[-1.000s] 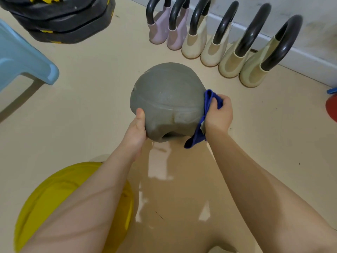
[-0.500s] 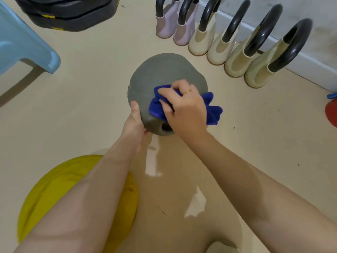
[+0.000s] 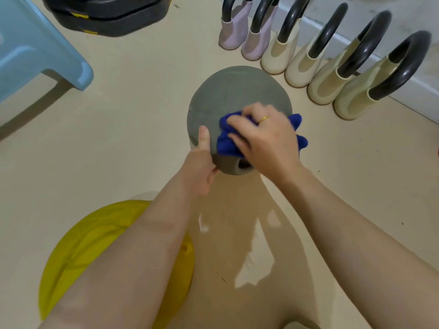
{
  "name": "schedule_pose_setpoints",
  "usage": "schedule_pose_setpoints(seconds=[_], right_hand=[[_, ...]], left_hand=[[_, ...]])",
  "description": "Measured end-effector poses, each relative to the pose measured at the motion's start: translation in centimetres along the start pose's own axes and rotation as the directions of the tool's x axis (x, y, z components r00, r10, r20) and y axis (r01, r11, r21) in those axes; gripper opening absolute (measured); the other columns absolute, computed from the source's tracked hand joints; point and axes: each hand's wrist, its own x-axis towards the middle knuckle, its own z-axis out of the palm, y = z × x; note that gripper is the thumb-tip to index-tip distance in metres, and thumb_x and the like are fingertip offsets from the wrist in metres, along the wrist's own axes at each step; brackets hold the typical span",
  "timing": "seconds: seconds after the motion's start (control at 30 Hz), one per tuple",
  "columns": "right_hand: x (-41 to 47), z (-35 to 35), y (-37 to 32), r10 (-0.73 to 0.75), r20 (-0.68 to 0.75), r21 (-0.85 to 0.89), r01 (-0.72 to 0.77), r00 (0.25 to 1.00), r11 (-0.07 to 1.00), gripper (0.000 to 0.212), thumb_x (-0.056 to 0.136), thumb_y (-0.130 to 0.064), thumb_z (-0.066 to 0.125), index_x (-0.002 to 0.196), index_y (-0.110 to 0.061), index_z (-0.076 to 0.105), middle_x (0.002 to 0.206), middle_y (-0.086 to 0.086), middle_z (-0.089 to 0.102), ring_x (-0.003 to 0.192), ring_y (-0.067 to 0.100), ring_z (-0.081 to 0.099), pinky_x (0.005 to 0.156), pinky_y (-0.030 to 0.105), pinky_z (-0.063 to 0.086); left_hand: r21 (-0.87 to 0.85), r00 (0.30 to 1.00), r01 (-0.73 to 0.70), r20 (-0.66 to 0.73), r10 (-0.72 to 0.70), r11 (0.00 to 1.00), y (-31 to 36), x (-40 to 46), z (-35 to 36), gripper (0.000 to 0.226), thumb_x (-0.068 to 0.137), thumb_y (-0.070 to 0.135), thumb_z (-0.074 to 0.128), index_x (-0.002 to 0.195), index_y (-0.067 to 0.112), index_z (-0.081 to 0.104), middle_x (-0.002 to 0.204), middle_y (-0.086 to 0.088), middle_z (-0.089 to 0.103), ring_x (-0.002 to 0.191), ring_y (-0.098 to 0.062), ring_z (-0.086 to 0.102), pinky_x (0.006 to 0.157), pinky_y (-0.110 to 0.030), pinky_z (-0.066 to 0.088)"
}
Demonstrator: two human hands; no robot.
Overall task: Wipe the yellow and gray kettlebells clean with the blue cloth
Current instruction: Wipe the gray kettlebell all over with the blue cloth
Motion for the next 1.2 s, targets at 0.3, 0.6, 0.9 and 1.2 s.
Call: schedule_pose_setpoints(seconds=[0.3,0.6,0.9,1.2], right_hand=[[-1.8,-0.2,-0.9,0.002,0.011,0.030,-0.003,1.000,1.000,0.022,0.077,-0.012,0.064,0.099,-0.011,0.065,0.095,0.016,0.061,0.071,0.036,0.053,0.061,0.040,0.047],[-0.4,-0.3,0.1,0.735,-0.080,0.400,-0.654,0.673,0.642,0.025,0.092,-0.026,0.051,0.114,-0.025,0.061,0.105,0.000,0.051,0.088,0.007,0.046,0.075,0.017,0.038],[0.6,-0.2,0.9,0.684,-0.038,0.409,-0.613,0.729,0.676,0.029,0.090,-0.029,0.053,0.116,-0.022,0.062,0.101,0.002,0.051,0.094,0.017,0.053,0.075,0.019,0.034],[-1.6,-1.2,-2.2,0.210,0.014,0.296,-0.205,0.978,0.933,0.028,0.088,-0.028,0.053,0.111,-0.016,0.065,0.094,0.007,0.059,0.080,0.021,0.056,0.069,0.030,0.046]], left_hand=[[-0.008,0.998,-0.039,-0.055,0.038,0.999,-0.7,-1.4,-0.3,0.060,0.097,0.054,0.019,0.132,0.016,0.050,0.121,-0.002,0.064,0.112,-0.014,0.060,0.091,-0.023,0.050],[0.078,0.946,0.021,-0.326,0.005,0.997,-1.0,-1.8,-0.3,0.069,0.096,0.057,0.014,0.139,0.010,0.041,0.142,-0.007,0.046,0.131,-0.021,0.041,0.103,-0.024,0.030],[0.494,0.819,-0.049,-0.477,0.317,0.868,0.4,-1.8,-3.7,0.046,0.098,0.026,0.031,0.143,0.019,0.026,0.138,-0.006,0.041,0.126,-0.026,0.041,0.107,-0.041,0.033],[0.922,0.752,-0.368,0.219,0.621,0.121,4.4,-4.3,-1.5,0.062,0.090,0.054,0.022,0.148,0.031,0.021,0.155,-0.011,0.018,0.142,-0.027,0.014,0.115,-0.040,0.016]])
